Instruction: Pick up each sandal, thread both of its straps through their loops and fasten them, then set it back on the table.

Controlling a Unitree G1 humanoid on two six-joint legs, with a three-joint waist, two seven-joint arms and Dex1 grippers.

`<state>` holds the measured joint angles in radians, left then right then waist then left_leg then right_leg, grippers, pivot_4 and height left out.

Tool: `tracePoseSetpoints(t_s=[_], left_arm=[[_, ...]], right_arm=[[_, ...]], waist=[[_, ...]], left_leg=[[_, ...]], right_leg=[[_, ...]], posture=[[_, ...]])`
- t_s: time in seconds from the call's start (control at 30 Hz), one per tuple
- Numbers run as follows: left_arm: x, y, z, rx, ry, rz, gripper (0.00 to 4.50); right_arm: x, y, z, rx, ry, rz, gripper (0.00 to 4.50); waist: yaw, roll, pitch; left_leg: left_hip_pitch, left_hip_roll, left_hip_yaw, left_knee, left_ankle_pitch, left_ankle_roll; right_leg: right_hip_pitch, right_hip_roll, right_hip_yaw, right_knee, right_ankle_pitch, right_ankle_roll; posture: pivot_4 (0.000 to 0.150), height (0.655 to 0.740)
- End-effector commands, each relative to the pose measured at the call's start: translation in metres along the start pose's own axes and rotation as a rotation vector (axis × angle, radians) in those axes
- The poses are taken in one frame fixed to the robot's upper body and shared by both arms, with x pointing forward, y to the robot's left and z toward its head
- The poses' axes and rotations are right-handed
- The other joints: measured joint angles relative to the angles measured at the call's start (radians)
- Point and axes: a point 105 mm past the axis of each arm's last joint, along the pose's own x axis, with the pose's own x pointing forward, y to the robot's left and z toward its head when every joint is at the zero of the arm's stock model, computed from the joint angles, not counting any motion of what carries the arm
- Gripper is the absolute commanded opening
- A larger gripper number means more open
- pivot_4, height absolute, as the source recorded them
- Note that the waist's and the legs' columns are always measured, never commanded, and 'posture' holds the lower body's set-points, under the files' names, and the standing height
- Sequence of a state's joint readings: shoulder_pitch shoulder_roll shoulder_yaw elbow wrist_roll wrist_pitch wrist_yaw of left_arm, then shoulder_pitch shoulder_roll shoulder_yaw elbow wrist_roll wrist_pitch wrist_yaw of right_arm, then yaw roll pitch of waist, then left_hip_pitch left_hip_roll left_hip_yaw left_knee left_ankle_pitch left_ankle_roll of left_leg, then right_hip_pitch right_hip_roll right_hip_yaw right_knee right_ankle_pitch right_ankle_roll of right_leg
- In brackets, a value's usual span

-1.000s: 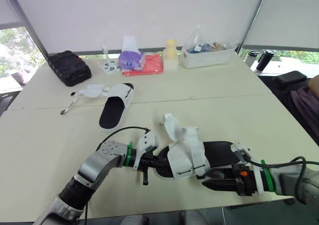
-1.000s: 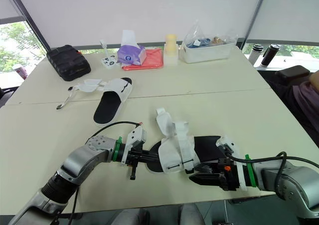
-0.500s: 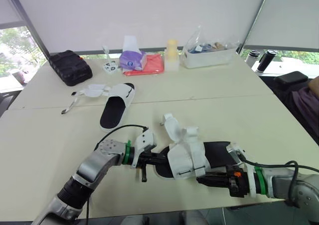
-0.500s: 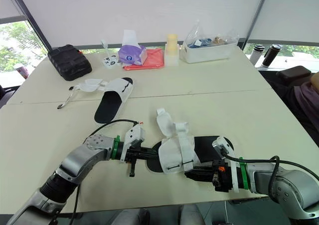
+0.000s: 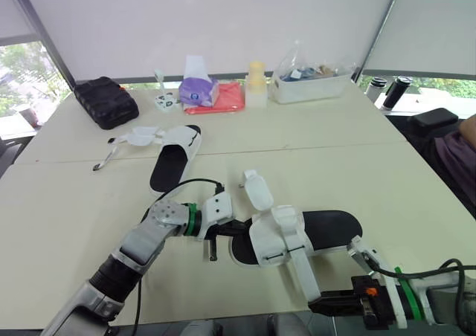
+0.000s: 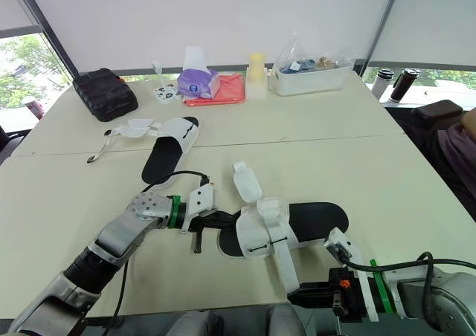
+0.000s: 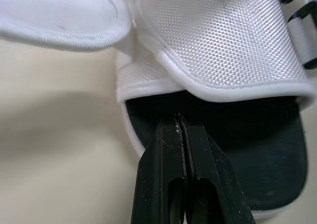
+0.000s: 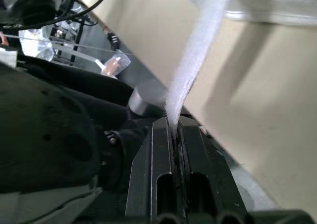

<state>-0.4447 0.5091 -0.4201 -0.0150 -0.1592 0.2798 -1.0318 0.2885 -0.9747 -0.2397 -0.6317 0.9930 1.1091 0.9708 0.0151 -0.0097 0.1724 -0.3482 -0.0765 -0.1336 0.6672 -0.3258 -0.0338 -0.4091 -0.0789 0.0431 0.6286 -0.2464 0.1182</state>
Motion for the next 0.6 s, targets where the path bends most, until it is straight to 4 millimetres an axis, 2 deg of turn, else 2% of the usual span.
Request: tracePoseSetpoints(t_s=[0.03,0.2,0.3,0.4,0.5,0.6], left_arm=[[-0.003,0.003,-0.033,-0.019,0.139,0.029,0.0],[-0.003,0.005,-0.034,0.001,0.142,0.027,0.0],[-0.002,0.006,-0.033,0.003,0.139,0.025,0.0],[-0.001,0.006,-0.033,0.012,0.14,0.022,0.0],[0.0,0.01,-0.034,0.026,0.15,0.029,0.0],[0.0,0.015,-0.034,0.039,0.155,0.047,0.0]], right_arm=[[-0.007,0.017,0.008,-0.051,0.004,0.041,0.03],[-0.018,0.03,0.01,-0.058,0.014,0.049,0.03],[-0.016,0.038,-0.007,-0.043,0.079,0.048,0.03],[-0.016,0.045,-0.012,-0.04,0.09,0.056,0.03],[-0.017,0.055,-0.012,-0.054,0.096,0.083,0.03],[-0.02,0.063,-0.003,-0.081,0.06,0.116,0.03]], waist=[[0.0,0.0,0.0],[0.001,-0.001,-0.001],[0.004,-0.002,-0.001],[0.001,-0.003,-0.002],[0.001,-0.003,-0.002],[0.002,-0.003,-0.003]], left_leg=[[0.001,0.0,0.0,0.0,0.0,0.0],[0.003,0.0,0.0,0.0,0.0,0.0],[0.004,0.0,-0.001,0.0,0.0,0.0],[0.004,0.0,-0.001,0.0,0.0,0.0],[0.008,0.0,-0.001,0.0,0.0,0.0],[0.009,0.001,-0.002,0.0,0.0,0.0]], right_leg=[[0.001,0.0,0.0,0.0,0.0,0.0],[0.003,0.0,0.0,-0.001,0.0,0.0],[0.004,0.0,0.0,-0.001,0.0,0.001],[0.005,0.0,0.0,-0.001,-0.001,0.001],[0.009,0.0,0.0,-0.002,-0.001,0.002],[0.012,0.0,-0.001,-0.005,-0.003,0.005]], posture=[[0.15,0.74],[0.15,0.74],[0.15,0.74],[0.15,0.74],[0.15,0.74],[0.15,0.74]])
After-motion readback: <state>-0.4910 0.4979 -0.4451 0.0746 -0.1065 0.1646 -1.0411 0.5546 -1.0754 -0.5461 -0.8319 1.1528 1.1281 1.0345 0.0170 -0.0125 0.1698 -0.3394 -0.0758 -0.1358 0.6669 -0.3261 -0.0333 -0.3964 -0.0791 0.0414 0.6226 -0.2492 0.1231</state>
